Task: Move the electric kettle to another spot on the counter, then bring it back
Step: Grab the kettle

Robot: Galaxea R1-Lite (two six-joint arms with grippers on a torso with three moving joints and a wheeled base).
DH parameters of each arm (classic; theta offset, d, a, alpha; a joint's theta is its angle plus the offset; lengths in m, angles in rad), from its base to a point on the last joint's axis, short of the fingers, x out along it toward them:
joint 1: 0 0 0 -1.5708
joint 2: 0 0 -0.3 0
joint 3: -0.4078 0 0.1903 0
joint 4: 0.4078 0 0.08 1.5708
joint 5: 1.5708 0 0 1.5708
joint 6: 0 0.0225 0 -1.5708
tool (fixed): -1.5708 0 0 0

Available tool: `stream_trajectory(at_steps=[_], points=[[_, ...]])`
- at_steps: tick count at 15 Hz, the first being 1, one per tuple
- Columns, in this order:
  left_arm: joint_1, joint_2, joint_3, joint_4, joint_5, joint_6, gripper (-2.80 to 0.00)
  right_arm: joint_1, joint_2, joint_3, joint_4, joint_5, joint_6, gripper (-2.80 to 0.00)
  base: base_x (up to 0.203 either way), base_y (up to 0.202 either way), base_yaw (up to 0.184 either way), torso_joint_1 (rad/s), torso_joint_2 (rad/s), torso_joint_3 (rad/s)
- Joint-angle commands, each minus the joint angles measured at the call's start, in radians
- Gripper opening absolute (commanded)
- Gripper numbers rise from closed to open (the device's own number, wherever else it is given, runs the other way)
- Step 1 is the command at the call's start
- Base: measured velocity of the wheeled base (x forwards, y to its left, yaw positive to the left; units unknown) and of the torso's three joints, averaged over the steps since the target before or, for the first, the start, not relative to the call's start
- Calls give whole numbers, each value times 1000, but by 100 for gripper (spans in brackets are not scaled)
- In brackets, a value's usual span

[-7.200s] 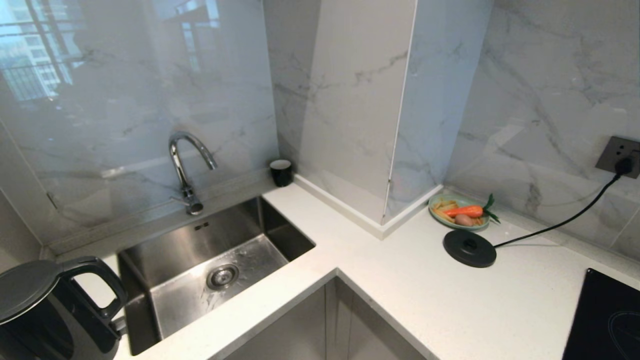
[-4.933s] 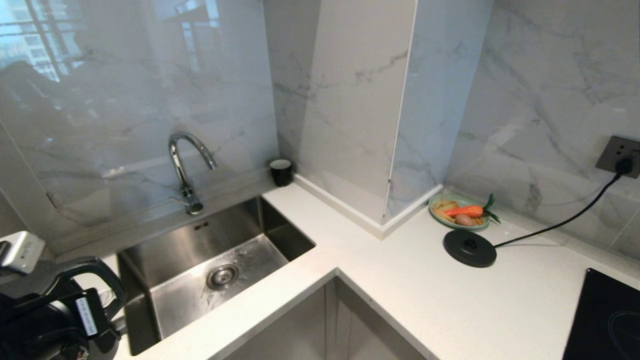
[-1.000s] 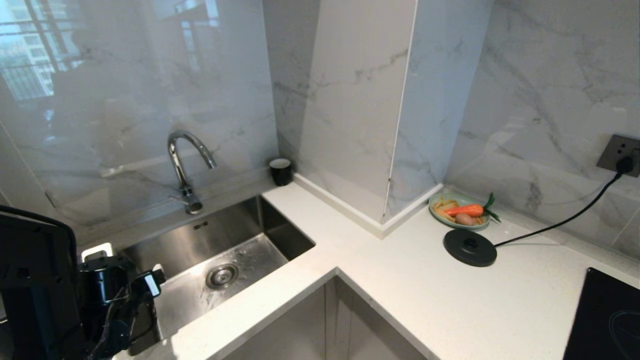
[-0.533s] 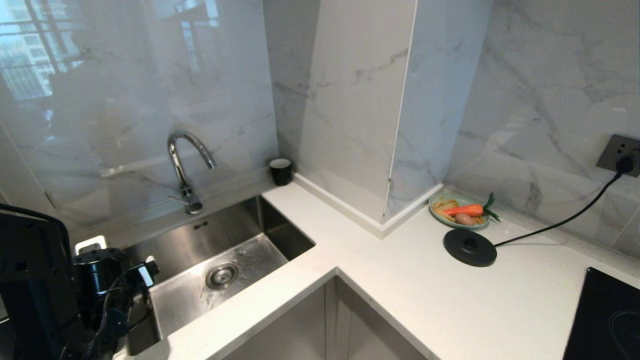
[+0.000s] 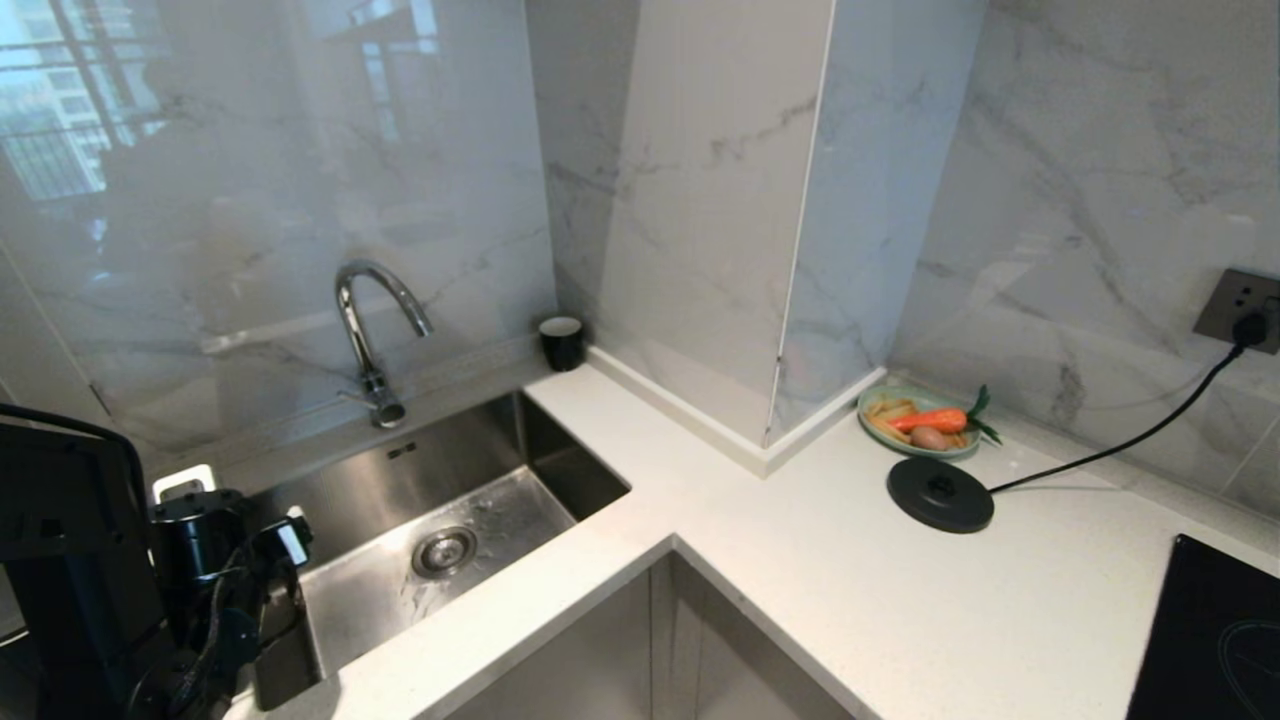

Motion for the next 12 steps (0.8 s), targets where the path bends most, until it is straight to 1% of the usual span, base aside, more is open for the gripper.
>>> stream_trajectory(at_steps=[1, 7, 12], points=[[0, 5, -2, -9, 4, -2, -280, 0, 1, 0, 0, 0, 0, -280, 0, 0, 0, 0, 0, 0], [26, 4, -16, -9, 3, 3, -280, 0, 1, 0, 0, 0, -2, -280, 0, 0, 0, 0, 0, 0], [26, -2, -21, -9, 3, 4, -280, 0, 1, 0, 0, 0, -2, -280, 0, 0, 0, 0, 0, 0]])
